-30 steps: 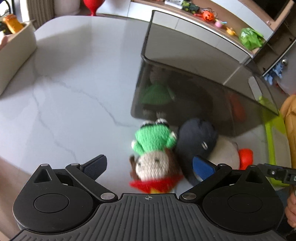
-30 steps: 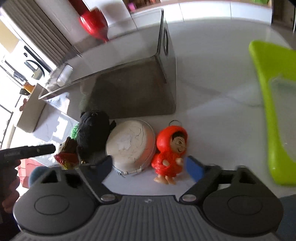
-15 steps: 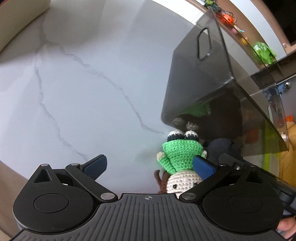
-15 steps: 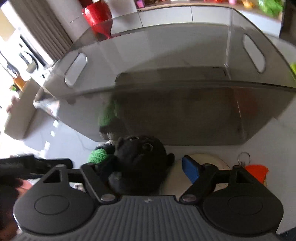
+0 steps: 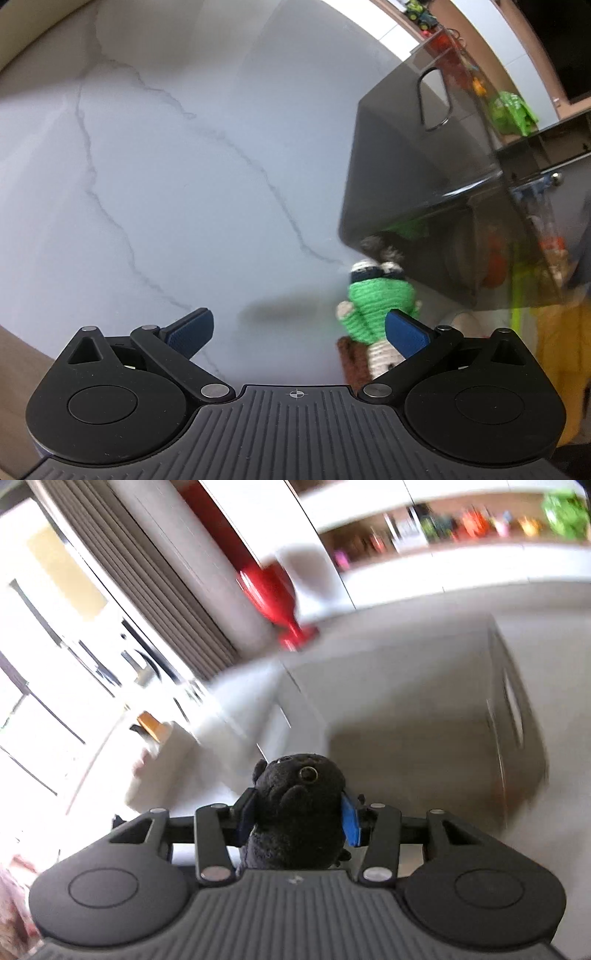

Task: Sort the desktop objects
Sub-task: 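Grasp the black plush toy with the right tool, then drop the black plush into the box with the right tool while the left grasps the green doll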

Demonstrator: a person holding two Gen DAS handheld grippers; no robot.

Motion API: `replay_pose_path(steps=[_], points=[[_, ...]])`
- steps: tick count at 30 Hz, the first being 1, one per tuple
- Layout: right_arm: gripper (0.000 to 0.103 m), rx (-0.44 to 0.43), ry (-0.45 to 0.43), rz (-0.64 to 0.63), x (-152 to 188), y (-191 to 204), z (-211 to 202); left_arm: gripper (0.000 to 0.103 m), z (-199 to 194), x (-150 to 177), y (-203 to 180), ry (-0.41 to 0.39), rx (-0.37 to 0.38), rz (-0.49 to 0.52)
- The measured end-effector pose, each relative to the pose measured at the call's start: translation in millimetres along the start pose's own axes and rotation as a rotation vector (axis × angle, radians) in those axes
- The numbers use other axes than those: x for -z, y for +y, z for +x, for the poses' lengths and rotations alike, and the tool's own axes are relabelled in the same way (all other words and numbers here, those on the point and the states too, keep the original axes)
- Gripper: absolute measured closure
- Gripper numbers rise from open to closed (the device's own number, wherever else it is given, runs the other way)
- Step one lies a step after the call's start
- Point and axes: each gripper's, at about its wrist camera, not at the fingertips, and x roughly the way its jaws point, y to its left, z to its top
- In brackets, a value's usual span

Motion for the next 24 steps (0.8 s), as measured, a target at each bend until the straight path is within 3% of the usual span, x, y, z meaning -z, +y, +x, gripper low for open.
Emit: replay_pose_path(steps=[2,4,7,10,13,15,18,20,24], points=[[0.053,0.005,-0.038,-0.039,-31.9,12.1,4.3,0.000,-6.1,-2.4,-5.3,0.004,0.038,0.002],[0.053,0.077,-0.031,-0.060,-62.1,18.6,36.6,0.000,-14.1,-3.7,-13.7,-0.004,0.040,0.031],[0.053,0.182,0.127,0.011,-82.1,5.6,133.8,0.000,-24.8,-2.2,-23.8,-0.017,0.012,0.073],[0.053,0.222,0.355,0.177,-72.1,-21.6,206.1,0.000,-28.2,5.8,-28.9,0.003,-0.026,0.106],[0.053,0.203,0.504,0.283,-47.1,-40.8,244.5,0.000,-18.1,14.0,-40.9,0.045,-0.056,0.166],[0.051,0.199,0.545,0.262,-39.4,-40.0,251.9,0.000,-11.1,17.3,-51.5,0.061,-0.072,0.208],[0.039,0.167,0.577,0.217,-46.8,-36.6,248.8,0.000,-5.2,19.1,-67.7,0.066,-0.078,0.253],[0.038,0.135,0.595,0.204,-53.5,-37.7,247.1,0.000,-2.4,19.5,-75.9,0.074,-0.069,0.266],[0.037,0.109,0.428,0.151,-79.2,-35.4,193.4,0.000,6.8,22.1,-87.2,0.077,-0.090,0.280]])
